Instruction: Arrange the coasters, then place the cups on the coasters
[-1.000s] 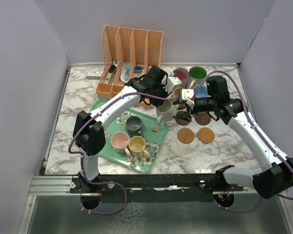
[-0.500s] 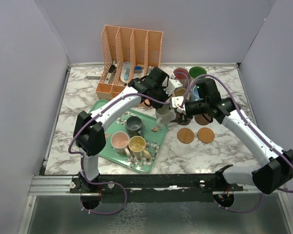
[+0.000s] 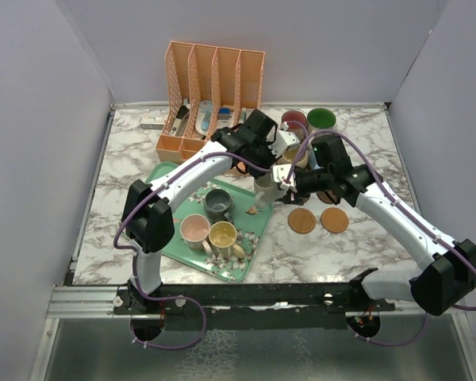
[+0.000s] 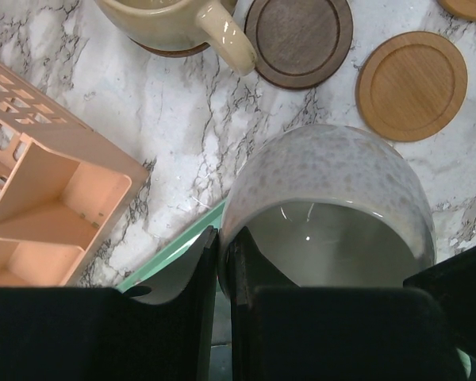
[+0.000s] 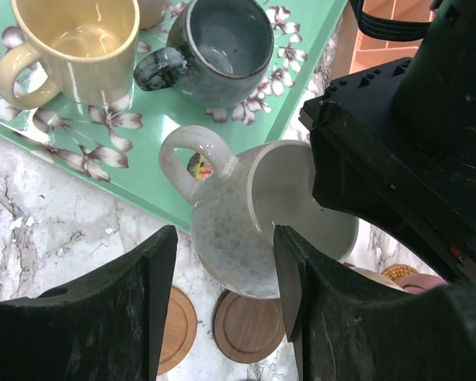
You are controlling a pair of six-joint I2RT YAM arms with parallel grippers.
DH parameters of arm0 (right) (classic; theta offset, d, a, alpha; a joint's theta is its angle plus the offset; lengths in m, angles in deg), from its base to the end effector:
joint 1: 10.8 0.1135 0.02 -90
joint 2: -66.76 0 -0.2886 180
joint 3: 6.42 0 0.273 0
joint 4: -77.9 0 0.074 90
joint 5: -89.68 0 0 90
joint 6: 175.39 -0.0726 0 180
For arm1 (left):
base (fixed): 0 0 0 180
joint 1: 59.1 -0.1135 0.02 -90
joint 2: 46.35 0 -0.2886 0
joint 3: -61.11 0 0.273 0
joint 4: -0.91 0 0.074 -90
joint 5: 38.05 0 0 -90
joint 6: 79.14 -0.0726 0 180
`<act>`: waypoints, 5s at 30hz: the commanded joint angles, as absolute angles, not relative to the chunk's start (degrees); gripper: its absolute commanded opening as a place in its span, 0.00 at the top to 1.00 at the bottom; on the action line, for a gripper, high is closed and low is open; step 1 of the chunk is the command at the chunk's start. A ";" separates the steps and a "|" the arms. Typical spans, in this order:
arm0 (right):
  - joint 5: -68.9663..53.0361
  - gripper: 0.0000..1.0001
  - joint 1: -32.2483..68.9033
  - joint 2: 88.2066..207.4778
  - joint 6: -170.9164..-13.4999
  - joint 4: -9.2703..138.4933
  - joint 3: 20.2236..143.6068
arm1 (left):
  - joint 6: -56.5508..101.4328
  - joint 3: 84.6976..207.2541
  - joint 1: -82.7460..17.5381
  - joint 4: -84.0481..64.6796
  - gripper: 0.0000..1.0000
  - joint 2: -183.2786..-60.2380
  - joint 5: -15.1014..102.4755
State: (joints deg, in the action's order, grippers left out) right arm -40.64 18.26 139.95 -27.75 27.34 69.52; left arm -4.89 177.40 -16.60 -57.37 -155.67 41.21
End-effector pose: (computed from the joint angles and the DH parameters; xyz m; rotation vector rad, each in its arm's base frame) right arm 0.2360 0.1849 0.3070 -1.7436 1.3914 0.5755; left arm 0.3428 -0.3324 0.3055 1.2853 2.1378 -0.4305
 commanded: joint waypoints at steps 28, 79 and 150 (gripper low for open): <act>-24.71 0.53 8.84 131.89 -78.52 58.46 57.56 | 3.63 168.08 -17.10 -37.78 1.00 -146.68 47.77; -22.56 0.53 -2.54 130.40 -75.29 56.71 55.54 | -17.05 160.79 -13.65 -44.54 0.78 -154.15 47.16; -25.67 0.53 -7.44 128.21 -74.85 57.59 53.94 | 1.47 147.42 -12.03 -46.96 0.91 -144.76 40.50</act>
State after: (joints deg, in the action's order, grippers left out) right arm -24.25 -7.01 129.33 -75.04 56.26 54.62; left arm 3.42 145.51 -12.91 -47.03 -145.51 43.24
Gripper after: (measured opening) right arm 0.470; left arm 0.270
